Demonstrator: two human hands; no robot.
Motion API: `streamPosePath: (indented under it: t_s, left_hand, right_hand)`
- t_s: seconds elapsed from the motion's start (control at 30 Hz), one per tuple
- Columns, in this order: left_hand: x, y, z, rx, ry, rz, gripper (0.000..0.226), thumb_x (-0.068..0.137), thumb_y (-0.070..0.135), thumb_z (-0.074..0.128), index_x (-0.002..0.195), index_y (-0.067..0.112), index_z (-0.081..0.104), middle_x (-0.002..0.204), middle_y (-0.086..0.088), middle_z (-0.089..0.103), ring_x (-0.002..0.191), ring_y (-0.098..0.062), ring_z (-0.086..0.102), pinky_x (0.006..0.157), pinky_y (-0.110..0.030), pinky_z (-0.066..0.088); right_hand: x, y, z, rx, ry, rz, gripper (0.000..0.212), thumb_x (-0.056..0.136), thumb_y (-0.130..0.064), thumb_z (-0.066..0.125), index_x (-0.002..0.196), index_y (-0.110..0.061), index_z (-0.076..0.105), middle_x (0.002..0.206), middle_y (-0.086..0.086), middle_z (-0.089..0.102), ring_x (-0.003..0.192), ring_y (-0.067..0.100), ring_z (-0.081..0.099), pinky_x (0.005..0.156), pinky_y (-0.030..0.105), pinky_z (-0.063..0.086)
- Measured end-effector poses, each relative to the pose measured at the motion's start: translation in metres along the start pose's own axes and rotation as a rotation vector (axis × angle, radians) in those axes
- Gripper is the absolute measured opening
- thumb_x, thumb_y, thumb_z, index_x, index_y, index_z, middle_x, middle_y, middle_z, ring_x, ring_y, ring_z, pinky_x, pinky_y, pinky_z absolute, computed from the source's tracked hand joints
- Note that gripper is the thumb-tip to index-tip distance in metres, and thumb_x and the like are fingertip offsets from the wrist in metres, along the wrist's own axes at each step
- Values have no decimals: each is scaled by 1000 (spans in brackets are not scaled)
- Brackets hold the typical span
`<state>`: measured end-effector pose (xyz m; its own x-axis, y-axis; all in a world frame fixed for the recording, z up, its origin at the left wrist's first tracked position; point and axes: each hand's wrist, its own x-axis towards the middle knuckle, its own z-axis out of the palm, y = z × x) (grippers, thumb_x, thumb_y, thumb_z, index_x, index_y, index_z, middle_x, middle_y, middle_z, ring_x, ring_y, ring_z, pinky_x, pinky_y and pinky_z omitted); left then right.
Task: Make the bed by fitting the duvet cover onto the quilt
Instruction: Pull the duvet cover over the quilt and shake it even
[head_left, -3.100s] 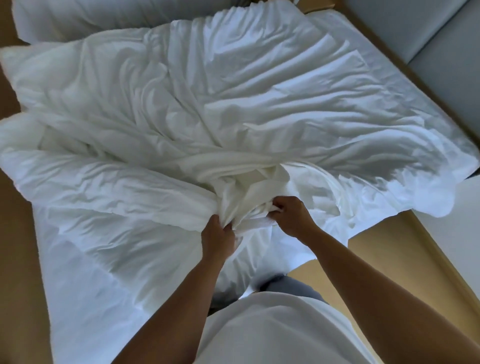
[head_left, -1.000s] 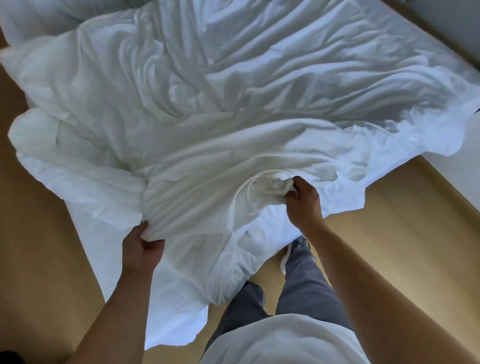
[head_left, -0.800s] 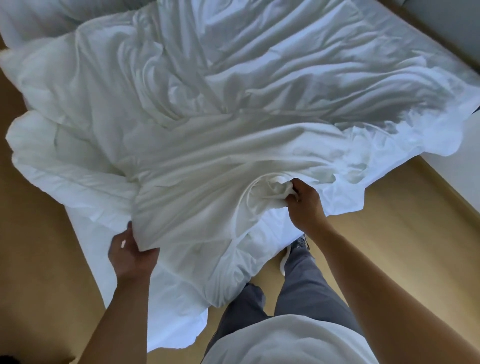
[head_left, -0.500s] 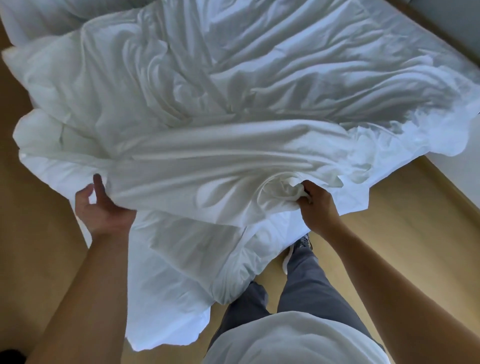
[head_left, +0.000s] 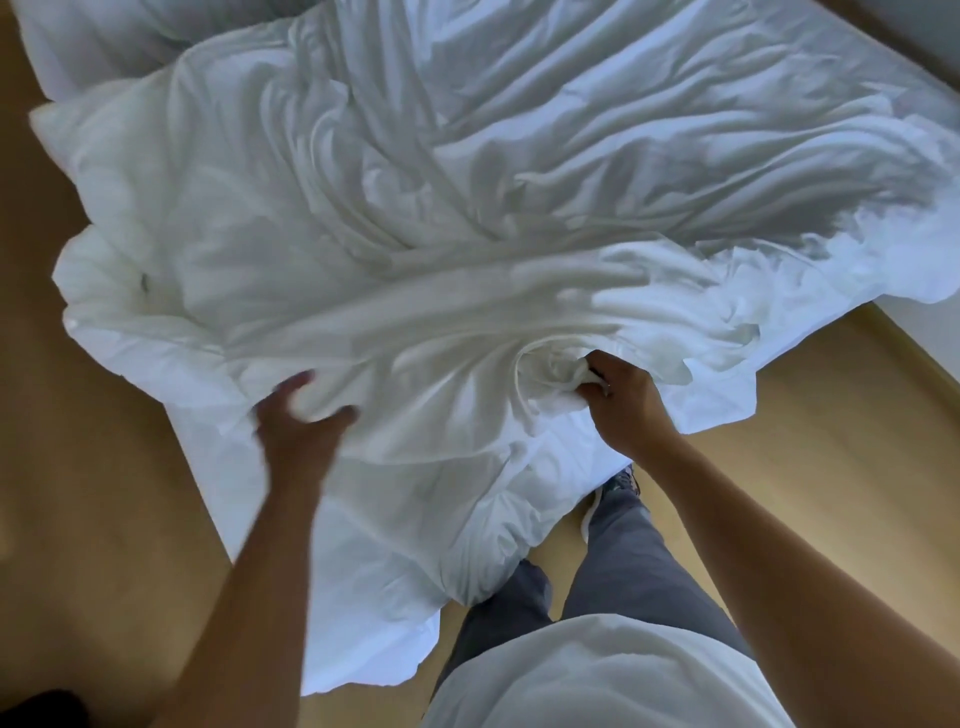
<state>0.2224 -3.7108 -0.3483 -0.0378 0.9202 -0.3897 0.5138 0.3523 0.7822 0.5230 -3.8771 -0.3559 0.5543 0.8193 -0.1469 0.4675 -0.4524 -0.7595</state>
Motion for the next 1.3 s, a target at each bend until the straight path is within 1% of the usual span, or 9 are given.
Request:
streamPosePath:
  t_s: [0.1, 0.17, 0.37, 0.53, 0.73, 0.93, 1.13, 1.23, 1.3]
  left_hand:
    - [-49, 46, 84, 266, -414, 746, 72, 72, 19, 88, 138, 18, 57, 132, -1, 56, 116, -22, 56, 94, -34, 46]
    - [-59, 67, 125, 507, -477, 997, 68, 77, 22, 79, 140, 21, 55, 132, -2, 57, 116, -25, 54, 98, -38, 46]
    - [-53, 88, 169, 722, -508, 997, 8, 87, 16, 61, 94, 13, 59, 88, -4, 65, 82, -31, 60, 63, -35, 45]
    - [-31, 100, 175, 606, -378, 814, 17, 77, 4, 52, 87, 4, 66, 83, -19, 70, 80, -44, 62, 68, -39, 52]
    - [-4, 121, 180, 518, -324, 771, 27, 61, 13, 35, 71, 4, 58, 81, -28, 68, 78, -48, 59, 67, -39, 42]
    - [19, 132, 181, 475, -259, 579, 11, 60, 16, 35, 63, 15, 46, 70, -12, 59, 71, -31, 51, 66, -29, 32]
    - [44, 150, 193, 519, -140, 550, 12, 72, 1, 49, 66, 11, 53, 71, -21, 64, 74, -38, 60, 65, -27, 32]
    - [52, 160, 201, 526, -108, 517, 13, 72, 1, 47, 62, 9, 46, 64, -21, 58, 67, -36, 56, 62, -29, 30]
    - [58, 164, 203, 517, -112, 465, 10, 67, 3, 45, 59, 9, 45, 62, -21, 56, 65, -25, 47, 60, -30, 32]
  right_hand:
    - [-1, -12, 8, -56, -25, -96, 18, 83, 3, 57, 71, -7, 48, 64, -5, 46, 63, 2, 46, 55, 20, 31]
    - [-1, -17, 10, -37, -11, -126, 28, 84, -4, 58, 66, -20, 43, 62, -8, 42, 61, 5, 45, 55, 25, 31]
    - [-3, -8, 11, 134, 81, -7, 23, 94, -17, 62, 73, -16, 53, 63, -8, 52, 61, 5, 47, 55, 17, 34]
    - [5, 16, 16, 399, 52, 187, 10, 90, -38, 70, 96, -34, 63, 96, -19, 71, 96, -2, 65, 81, 17, 48]
    - [25, 83, 11, 292, -111, 549, 67, 96, -39, 61, 155, -29, 30, 154, 0, 43, 139, 26, 41, 95, 28, 36]
    - [93, 101, -28, 88, 69, 445, 68, 88, -49, 69, 142, -13, 49, 143, 10, 53, 135, 29, 45, 107, 35, 36]
    - [211, 88, -85, 38, 128, 405, 90, 82, -50, 75, 150, -9, 35, 152, 10, 43, 141, 29, 38, 114, 35, 34]
    - [214, 54, -79, 47, 389, 340, 35, 86, -40, 66, 107, -14, 56, 107, 9, 66, 105, 30, 62, 81, 32, 46]
    - [174, 34, -49, -47, 383, 33, 27, 91, -40, 57, 73, -20, 51, 66, 5, 62, 63, 30, 63, 55, 29, 39]
